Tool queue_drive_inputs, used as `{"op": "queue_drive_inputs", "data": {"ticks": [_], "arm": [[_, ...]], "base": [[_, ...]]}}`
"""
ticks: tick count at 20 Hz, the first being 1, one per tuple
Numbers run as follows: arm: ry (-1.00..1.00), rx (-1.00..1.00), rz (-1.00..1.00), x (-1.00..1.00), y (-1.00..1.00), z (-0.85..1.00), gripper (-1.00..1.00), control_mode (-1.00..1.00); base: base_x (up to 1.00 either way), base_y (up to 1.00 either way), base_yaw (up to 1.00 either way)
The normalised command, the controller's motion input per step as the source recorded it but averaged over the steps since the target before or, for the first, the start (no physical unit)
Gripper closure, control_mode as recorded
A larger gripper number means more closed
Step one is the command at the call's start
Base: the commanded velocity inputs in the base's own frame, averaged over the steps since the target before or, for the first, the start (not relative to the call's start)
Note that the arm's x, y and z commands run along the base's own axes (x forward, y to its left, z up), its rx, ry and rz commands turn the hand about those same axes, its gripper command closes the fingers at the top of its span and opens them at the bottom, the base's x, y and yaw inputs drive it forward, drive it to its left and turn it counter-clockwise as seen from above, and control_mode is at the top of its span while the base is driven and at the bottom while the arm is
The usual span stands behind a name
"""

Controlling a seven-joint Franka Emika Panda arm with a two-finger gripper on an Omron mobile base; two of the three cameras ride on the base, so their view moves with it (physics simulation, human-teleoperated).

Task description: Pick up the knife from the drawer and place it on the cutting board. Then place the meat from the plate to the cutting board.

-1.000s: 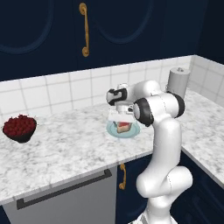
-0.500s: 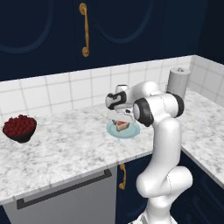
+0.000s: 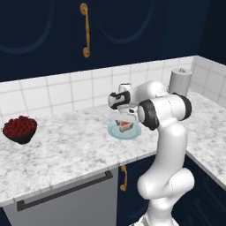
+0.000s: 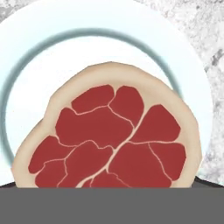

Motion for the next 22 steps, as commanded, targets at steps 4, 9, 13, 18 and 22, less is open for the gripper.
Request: {"op": "queue_drive_inputs", "data": {"ticks": [4,9,13,18,22], "arm": [[0.0,0.0,-0.01,-0.99,-0.24,1.0,1.0,-1.0],[0.0,0.0,-0.01,-0.72,-0.18,1.0,1.0,-1.0],[0.0,0.0,-0.02,-0.64,-0.27,1.0,1.0,-1.0],[0.0,0.0,0.0,-0.52,-0.02,0.57,1.0,1.0],[0.0,0.0,0.0,0.0,0.0,0.0,1.0,1.0]], "base": [[0.0,0.0,0.0],[0.0,0.0,0.0],[0.0,0.0,0.0],[-0.4,0.02,0.0],[-1.0,0.5,0.14]]}}
